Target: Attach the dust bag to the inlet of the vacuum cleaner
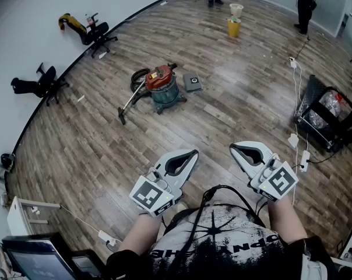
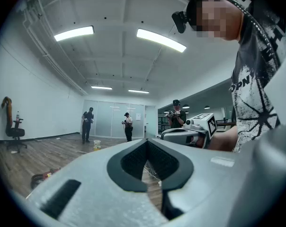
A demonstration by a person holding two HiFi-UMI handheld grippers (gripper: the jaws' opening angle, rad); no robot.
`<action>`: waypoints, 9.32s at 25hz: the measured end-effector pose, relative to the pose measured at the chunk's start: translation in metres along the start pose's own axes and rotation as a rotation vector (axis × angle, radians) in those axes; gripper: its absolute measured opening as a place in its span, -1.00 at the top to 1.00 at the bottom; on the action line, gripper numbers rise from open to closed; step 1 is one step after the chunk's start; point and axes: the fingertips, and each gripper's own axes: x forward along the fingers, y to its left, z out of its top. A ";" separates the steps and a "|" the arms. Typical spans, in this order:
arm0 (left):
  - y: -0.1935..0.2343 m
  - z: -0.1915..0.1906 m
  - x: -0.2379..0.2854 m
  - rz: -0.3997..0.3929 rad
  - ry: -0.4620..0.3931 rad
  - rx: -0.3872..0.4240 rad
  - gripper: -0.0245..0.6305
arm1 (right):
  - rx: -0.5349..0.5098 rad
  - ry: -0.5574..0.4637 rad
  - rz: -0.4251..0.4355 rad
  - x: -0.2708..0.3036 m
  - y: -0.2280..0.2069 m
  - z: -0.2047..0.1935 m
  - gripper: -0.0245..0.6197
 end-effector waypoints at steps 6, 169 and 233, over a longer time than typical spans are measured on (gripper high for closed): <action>-0.003 0.003 -0.002 -0.008 0.002 0.003 0.92 | 0.001 0.009 -0.001 -0.001 0.003 0.002 0.90; 0.408 0.018 0.503 -0.183 0.018 0.014 0.92 | -0.047 -0.069 -0.093 0.210 -0.584 -0.038 0.90; 0.718 -0.012 0.810 0.208 0.092 -0.145 0.92 | 0.098 -0.010 0.354 0.381 -1.000 -0.114 0.90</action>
